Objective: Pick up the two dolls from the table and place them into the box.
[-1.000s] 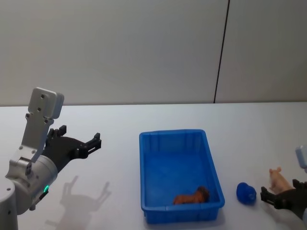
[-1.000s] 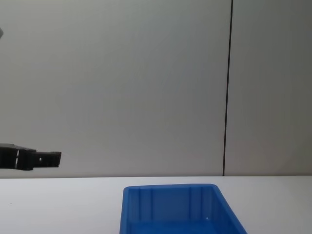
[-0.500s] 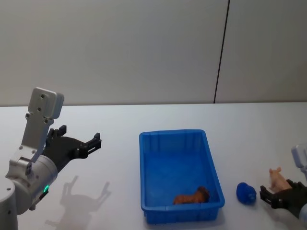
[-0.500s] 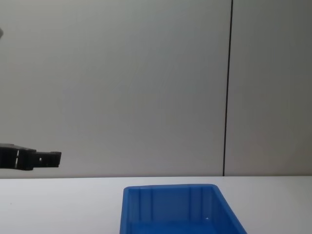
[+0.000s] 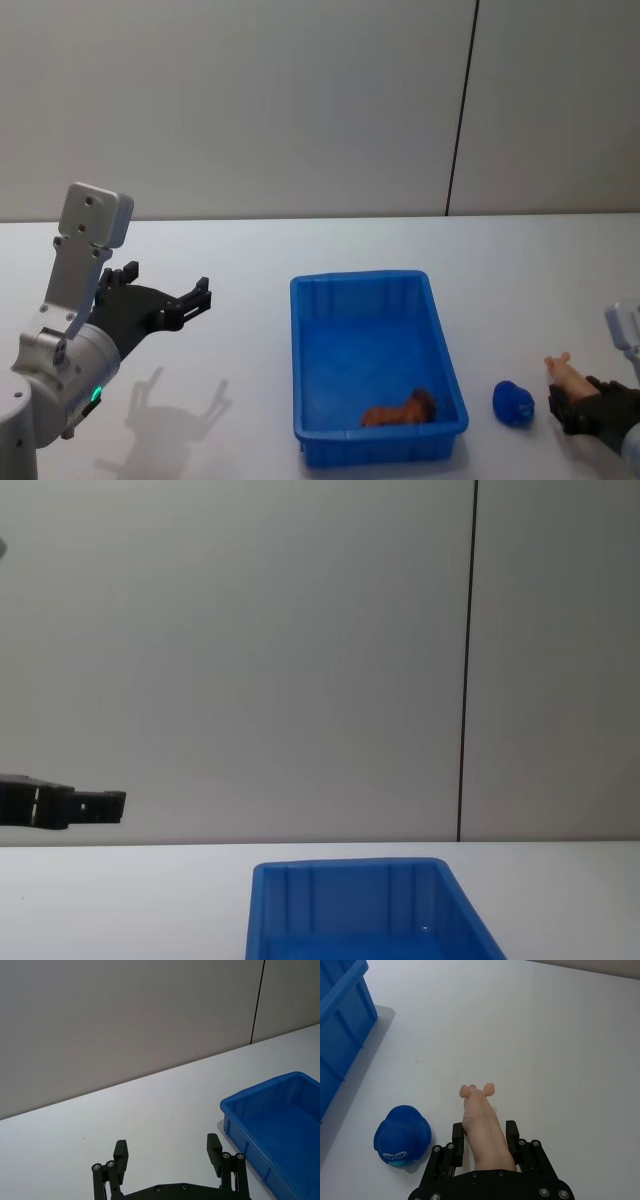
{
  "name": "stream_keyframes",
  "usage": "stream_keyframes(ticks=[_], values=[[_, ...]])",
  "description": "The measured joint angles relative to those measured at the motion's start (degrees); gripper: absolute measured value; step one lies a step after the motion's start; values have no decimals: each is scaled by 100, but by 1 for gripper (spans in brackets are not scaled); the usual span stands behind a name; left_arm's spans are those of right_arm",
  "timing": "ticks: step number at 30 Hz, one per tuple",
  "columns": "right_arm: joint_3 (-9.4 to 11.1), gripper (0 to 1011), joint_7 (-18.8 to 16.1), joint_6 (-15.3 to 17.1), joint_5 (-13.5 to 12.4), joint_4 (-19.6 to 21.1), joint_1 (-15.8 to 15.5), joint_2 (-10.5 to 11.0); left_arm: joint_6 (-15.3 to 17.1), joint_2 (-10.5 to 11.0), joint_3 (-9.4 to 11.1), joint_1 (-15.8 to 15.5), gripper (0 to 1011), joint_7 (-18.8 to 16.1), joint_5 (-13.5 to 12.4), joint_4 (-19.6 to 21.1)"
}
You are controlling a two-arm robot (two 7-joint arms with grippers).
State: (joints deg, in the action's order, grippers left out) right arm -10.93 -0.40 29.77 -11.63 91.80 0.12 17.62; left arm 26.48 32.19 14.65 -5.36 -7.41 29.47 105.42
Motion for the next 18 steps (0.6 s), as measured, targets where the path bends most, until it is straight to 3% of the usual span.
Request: stream_keyframes(ticks=[9, 18], values=[[-2, 495, -21, -49, 18, -5, 4, -4, 0, 0, 0, 0, 1001, 0, 0, 0], [0, 495, -118, -385, 106, 56, 46, -14, 0, 0, 0, 0, 1001, 0, 0, 0]])
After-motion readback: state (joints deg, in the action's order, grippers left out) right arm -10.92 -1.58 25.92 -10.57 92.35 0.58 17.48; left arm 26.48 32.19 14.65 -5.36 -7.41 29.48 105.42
